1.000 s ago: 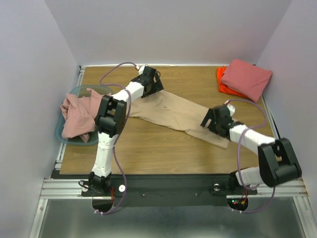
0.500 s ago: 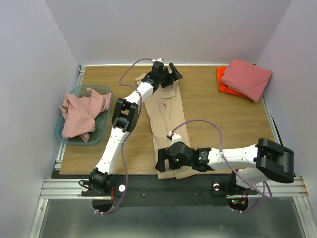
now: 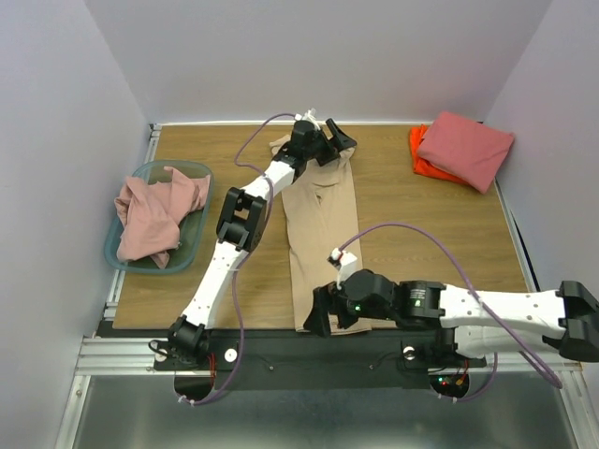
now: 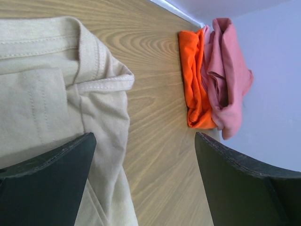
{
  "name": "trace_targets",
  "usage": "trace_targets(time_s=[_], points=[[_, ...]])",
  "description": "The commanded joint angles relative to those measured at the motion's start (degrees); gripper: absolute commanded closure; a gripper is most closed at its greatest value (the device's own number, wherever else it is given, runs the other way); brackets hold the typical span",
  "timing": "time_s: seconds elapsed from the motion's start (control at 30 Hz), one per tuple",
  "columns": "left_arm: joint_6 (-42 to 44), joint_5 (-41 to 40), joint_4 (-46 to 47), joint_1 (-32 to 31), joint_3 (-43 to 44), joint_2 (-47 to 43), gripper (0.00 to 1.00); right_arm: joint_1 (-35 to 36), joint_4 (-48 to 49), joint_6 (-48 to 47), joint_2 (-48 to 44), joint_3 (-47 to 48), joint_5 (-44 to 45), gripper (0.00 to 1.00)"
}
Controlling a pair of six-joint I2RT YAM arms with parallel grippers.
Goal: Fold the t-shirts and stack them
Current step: Fold the tshirt
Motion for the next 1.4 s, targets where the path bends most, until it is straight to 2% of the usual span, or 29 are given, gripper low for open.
trace_targets(time_s=[0.0, 0.1, 0.13, 0.2, 0.23, 0.27, 0.33, 0.37, 0.43, 0.47, 0.5, 0.57, 0.67, 0.77, 0.87, 0.9, 1.03, 1.2, 1.37], points=[[4.2, 3.8, 2.9, -1.9, -1.0, -14.5, 0.01, -3.6, -11.4, 6.8, -4.1, 1.2, 10.6, 0.00], [14.0, 2.4, -3.3, -5.7, -9.7, -27.5, 0.02, -8.9, -16.4, 10.8, -5.5, 0.4, 10.2, 0.00], [16.2, 0.3, -5.0, -6.7, -12.7, -34.9, 0.01, -10.3, -17.8, 11.8, -6.3, 0.3, 10.0, 0.00], [20.6, -2.9, -9.0, -8.7, -24.3, -42.8, 0.02, -13.3, -21.7, 13.0, -7.1, 0.0, 10.0, 0.00], [21.5, -7.4, -9.9, -10.7, -29.1, -51.0, 0.02, -13.8, -22.7, 13.8, -8.0, -0.2, 10.7, 0.00], [21.7, -10.0, -10.1, -11.9, -39.4, -55.1, 0.02, -14.2, -23.5, 13.9, -8.5, -0.9, 11.0, 0.00], [20.8, -16.9, -10.1, -15.3, -49.9, -66.9, 0.02, -14.9, -24.5, 14.2, -9.0, -1.7, 11.1, 0.00], [20.4, -19.5, -10.0, -16.4, -59.7, -70.4, 0.02, -15.2, -25.2, 14.1, -9.0, -2.1, 11.0, 0.00], [18.3, -23.1, -10.1, -19.2, -69.2, -77.1, 0.02, -15.5, -25.7, 14.0, -9.1, -2.7, 11.2, 0.00], [15.4, -28.0, -10.3, -21.6, -73.6, -83.2, 0.02, -15.6, -25.9, 14.6, -9.2, -3.1, 11.1, 0.01], [13.7, -29.2, -10.7, -23.0, -81.3, -85.9, 0.02, -15.8, -25.9, 14.6, -9.2, -3.8, 10.6, 0.04], [8.4, -31.4, -13.3, -25.5, -87.6, -92.6, 0.02, -15.9, -25.9, 15.3, -9.2, -4.6, 9.7, 0.10], [0.3, -34.6, -19.6, -33.2, -98.1, -97.9, 0.02, -16.0, -25.8, 16.9, -9.3, -6.6, 8.4, 0.19], [-4.6, -34.7, -25.7, -36.7, -101.3, -98.7, 0.02, -16.0, -25.6, 18.2, -9.1, -7.5, 7.6, 0.26], [-8.3, -34.5, -27.6, -40.6, -102.6, -96.2, 0.03, -16.0, -24.5, 18.8, -8.3, -8.5, 7.6, 0.34], [-9.0, -34.6, -28.4, -42.2, -101.7, -93.8, 0.03, -16.0, -23.5, 18.9, -7.6, -8.6, 7.3, 0.39], [-7.8, -35.4, -31.0, -44.8, -95.8, -88.1, 0.05, -16.0, -20.2, 19.1, -6.3, -9.7, 5.1, 0.50], [-7.5, -36.2, -36.9, -46.4, -89.5, -79.3, 0.14, -16.0, -17.7, 20.9, -5.2, -12.4, 4.6, 0.57], [-8.4, -37.8, -43.7, -46.9, -86.0, -73.5, 0.16, -16.1, -16.9, 22.6, -5.6, -14.6, 5.1, 0.62]])
